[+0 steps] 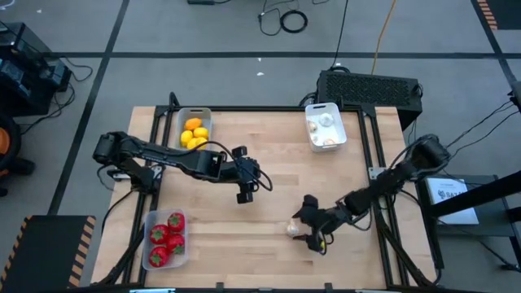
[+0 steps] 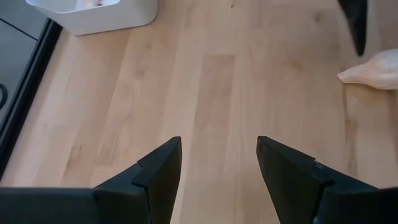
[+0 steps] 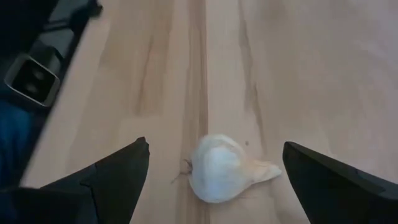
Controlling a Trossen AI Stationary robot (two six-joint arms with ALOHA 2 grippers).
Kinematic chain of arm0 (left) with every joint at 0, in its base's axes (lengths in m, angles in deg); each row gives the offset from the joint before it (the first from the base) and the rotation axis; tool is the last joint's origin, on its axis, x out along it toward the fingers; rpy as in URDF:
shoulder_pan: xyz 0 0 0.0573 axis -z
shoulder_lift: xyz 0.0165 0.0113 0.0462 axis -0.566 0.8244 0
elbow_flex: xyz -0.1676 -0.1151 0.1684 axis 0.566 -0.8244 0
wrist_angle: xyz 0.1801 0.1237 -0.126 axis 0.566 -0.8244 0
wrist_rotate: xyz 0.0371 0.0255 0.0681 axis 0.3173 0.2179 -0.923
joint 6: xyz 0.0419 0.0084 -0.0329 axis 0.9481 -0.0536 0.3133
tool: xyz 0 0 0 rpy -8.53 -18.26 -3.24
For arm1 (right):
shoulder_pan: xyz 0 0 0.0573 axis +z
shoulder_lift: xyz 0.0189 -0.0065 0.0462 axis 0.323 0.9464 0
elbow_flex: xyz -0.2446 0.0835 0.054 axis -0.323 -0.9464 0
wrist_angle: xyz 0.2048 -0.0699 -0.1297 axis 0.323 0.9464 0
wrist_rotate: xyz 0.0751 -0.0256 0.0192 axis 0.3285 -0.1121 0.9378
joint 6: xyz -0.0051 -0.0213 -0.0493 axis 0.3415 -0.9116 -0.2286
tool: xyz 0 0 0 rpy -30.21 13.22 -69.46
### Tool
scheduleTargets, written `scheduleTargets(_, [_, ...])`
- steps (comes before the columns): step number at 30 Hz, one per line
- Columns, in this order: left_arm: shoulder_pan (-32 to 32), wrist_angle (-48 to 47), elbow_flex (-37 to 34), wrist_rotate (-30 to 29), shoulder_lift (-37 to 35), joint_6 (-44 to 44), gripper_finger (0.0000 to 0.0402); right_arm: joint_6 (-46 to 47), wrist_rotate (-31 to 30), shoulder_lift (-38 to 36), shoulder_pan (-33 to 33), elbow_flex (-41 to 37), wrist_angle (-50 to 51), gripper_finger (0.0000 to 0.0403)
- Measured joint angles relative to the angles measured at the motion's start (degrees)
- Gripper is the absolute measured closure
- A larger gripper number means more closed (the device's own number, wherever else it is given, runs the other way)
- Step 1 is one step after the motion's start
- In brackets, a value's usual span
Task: Sort produce into baskets
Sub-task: Put the white garlic into the white bin
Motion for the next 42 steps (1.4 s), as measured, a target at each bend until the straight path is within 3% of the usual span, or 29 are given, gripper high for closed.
scheduleTargets(9, [0.4, 2.8, 0.0, 0.0, 0.0, 0.5, 0.0185, -20.2, 0.1, 13.5, 0.6, 1.1, -11.4, 0.0046])
scheduleTargets(16, [0.4, 3.1, 0.0, -0.1, 0.8, 0.5, 0.0185, -21.8, 0.0, 19.1, 0.3, 2.8, -13.0, 0.0046])
scheduleTargets(29, [0.4, 3.6, 0.0, 1.0, 4.5, 3.0, 0.0185, -19.7, 0.5, 17.0, -0.3, 2.7, -11.4, 0.0052])
scheduleTargets(35, [0.5, 6.3, 0.0, 1.0, 4.5, 3.0, 0.0185, -20.0, 0.0, 14.8, -1.8, 2.6, -9.1, 0.0090])
scheduleTargets(42, [0.3, 17.6, -3.2, 2.1, 5.9, 5.4, 0.0185, -17.3, 0.1, 9.8, -4.7, 2.6, -0.8, 0.0151])
